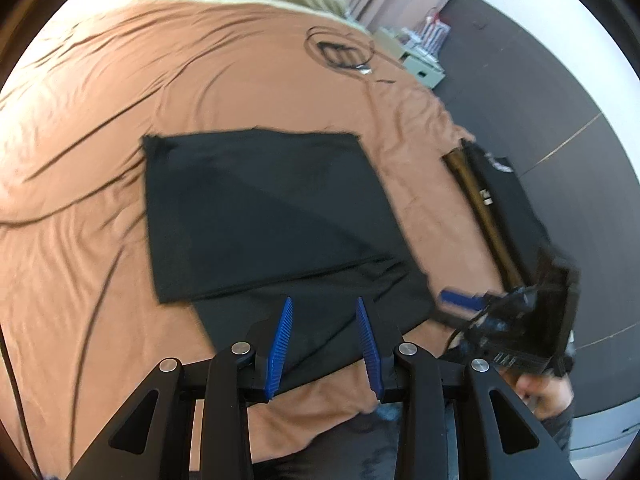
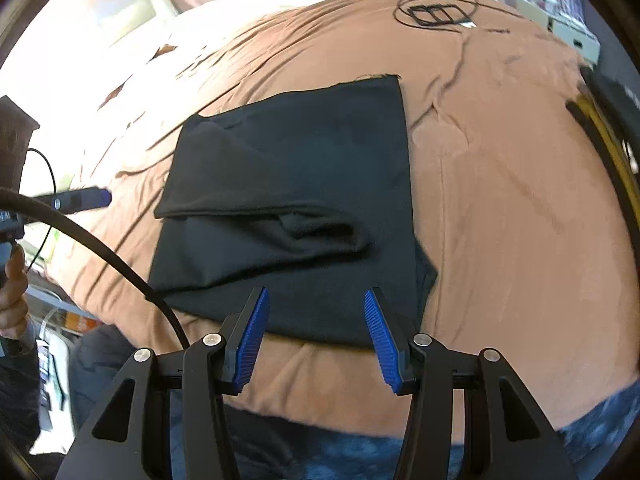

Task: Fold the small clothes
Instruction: 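Open both tools and release the folded shirt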

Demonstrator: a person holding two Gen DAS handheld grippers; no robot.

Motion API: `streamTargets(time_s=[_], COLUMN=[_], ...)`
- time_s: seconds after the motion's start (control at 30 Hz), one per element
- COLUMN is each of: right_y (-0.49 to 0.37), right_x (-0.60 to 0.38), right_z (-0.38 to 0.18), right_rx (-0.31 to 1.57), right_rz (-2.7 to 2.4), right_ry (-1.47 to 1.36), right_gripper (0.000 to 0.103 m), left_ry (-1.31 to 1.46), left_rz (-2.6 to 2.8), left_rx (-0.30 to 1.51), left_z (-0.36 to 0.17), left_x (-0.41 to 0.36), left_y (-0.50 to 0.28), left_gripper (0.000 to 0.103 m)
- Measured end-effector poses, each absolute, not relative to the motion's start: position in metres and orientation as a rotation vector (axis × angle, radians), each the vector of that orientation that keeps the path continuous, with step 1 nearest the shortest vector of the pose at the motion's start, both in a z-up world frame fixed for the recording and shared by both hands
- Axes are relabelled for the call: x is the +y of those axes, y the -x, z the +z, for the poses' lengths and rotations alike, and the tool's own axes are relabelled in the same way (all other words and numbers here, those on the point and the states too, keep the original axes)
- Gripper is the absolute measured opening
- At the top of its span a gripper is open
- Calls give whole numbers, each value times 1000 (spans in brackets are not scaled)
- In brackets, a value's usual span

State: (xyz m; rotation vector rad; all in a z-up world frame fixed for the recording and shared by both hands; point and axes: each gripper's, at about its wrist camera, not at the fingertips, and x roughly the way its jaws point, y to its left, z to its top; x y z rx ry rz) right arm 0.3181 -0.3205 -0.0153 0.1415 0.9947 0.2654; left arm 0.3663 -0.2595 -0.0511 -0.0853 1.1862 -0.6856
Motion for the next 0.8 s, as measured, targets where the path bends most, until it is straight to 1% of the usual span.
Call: streamTargets(time_s=[0.3,0.43,0.6,0.8], right_y=[-363,-381,-399,-414], right_x=[-296,-282,-273,-259], right_z=[-25,-36,-46,-48], right_rx=[1052,1072,1096,1084], right_rz=[265,252,262,303], right_ry=[74,180,229,293], right_gripper=[47,47,38,33], left_ry=[100,110,95,66], left_rz=[-592,-569,-547,-534], left_rx=[1246,1270,1297,1334], left_z=[-90,-105,-121,-140], left_x=[-222,-216,-219,-229], left_y=[-365,-366,-368,-372], left_gripper=[36,36,36,36])
